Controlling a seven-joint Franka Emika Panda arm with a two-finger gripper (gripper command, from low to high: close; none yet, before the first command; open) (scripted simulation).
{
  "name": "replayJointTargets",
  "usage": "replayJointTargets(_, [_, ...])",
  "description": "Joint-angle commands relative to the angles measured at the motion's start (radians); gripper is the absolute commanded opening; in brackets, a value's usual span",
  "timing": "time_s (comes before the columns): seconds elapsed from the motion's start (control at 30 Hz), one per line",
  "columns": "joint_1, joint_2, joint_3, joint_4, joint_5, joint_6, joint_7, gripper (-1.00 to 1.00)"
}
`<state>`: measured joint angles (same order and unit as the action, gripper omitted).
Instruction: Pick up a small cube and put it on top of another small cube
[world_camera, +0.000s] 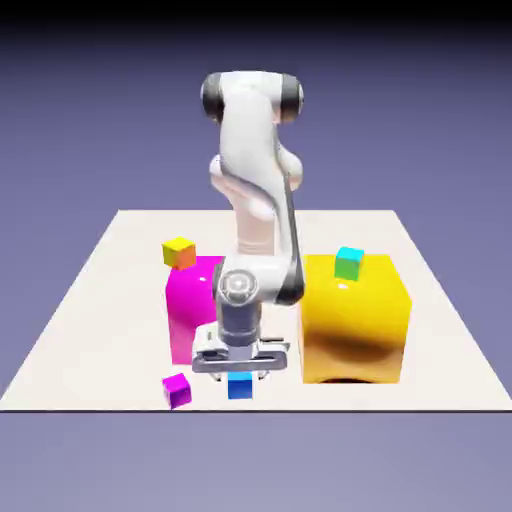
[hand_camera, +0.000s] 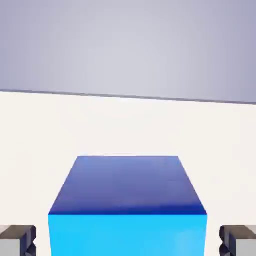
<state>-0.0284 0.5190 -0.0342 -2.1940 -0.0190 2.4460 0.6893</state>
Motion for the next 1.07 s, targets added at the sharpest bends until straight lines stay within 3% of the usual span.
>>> replayJointTargets(0.0, [0.001, -0.036, 0.0, 0.007, -0.002, -0.043, 0.001, -1.0])
replayJointTargets(0.37, [0.046, -0.416, 0.168, 0.057, -0.045, -0.365, 0.073, -1.0])
replayJointTargets(0.7, [0.152, -0.746, 0.382, 0.038, 0.117, -0.773, 0.151, -1.0])
replayJointTargets(0.9, [0.158, -0.732, 0.392, -0.128, 0.123, -0.594, 0.15, -1.0])
replayJointTargets(0.93, [0.158, -0.732, 0.392, -0.128, 0.123, -0.594, 0.15, 1.0])
replayJointTargets(1.03, [0.155, -0.738, 0.388, -0.055, 0.12, -0.672, 0.15, 1.0])
